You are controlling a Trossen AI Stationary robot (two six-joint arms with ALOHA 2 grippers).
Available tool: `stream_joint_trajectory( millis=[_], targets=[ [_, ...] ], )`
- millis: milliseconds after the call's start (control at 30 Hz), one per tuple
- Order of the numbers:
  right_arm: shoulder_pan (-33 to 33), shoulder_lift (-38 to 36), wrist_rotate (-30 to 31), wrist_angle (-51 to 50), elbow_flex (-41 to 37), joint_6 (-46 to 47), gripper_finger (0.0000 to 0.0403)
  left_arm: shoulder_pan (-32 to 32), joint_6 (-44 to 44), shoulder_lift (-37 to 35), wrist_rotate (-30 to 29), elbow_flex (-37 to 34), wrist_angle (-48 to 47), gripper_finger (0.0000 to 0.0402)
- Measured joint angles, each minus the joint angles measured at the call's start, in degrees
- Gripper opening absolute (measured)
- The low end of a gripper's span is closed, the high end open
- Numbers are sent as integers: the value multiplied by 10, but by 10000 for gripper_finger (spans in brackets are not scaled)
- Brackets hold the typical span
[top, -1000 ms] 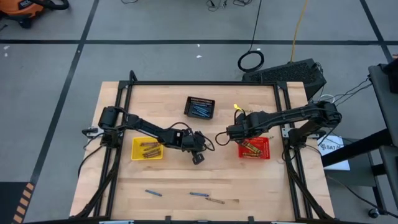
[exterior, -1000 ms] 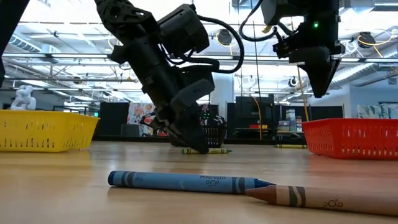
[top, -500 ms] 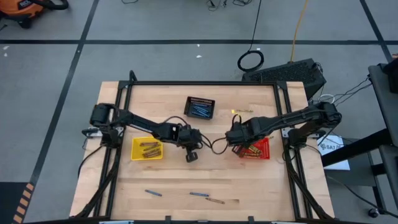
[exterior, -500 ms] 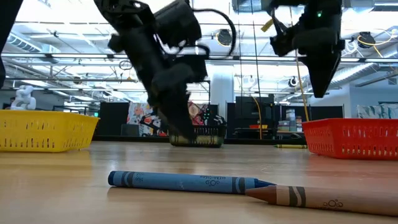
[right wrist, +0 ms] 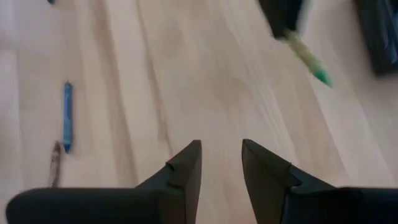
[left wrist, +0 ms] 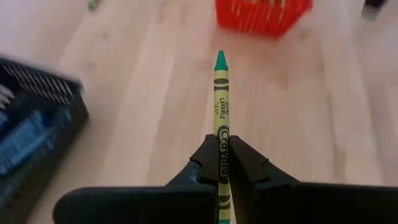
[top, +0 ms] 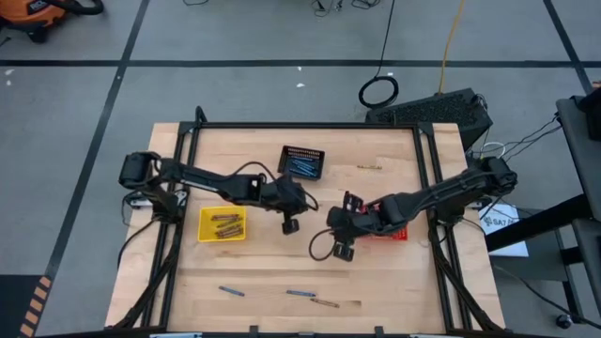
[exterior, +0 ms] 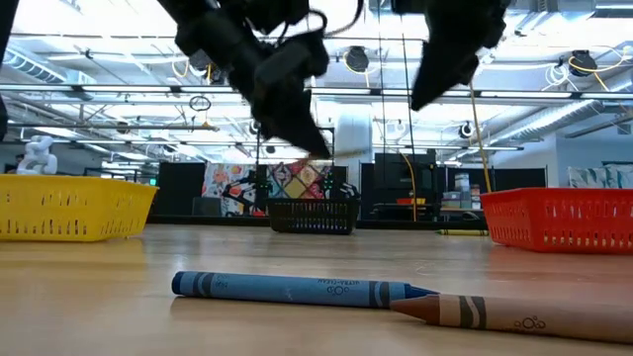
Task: Sort crayons
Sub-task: Put the green crayon into the red bin
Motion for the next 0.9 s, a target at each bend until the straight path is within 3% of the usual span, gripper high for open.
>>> stream_joint_trajectory(
  millis=[167,467,900],
  targets=[
    [20,0,80,14,0,-4,102,4,11,-35,0,0,15,9],
    [74,0,301,18,0,39,102,3,60,-80,33,1,86,9],
    [118,0,485,30,0,81,102,3,72,-80,66,1,168,8]
  ],
)
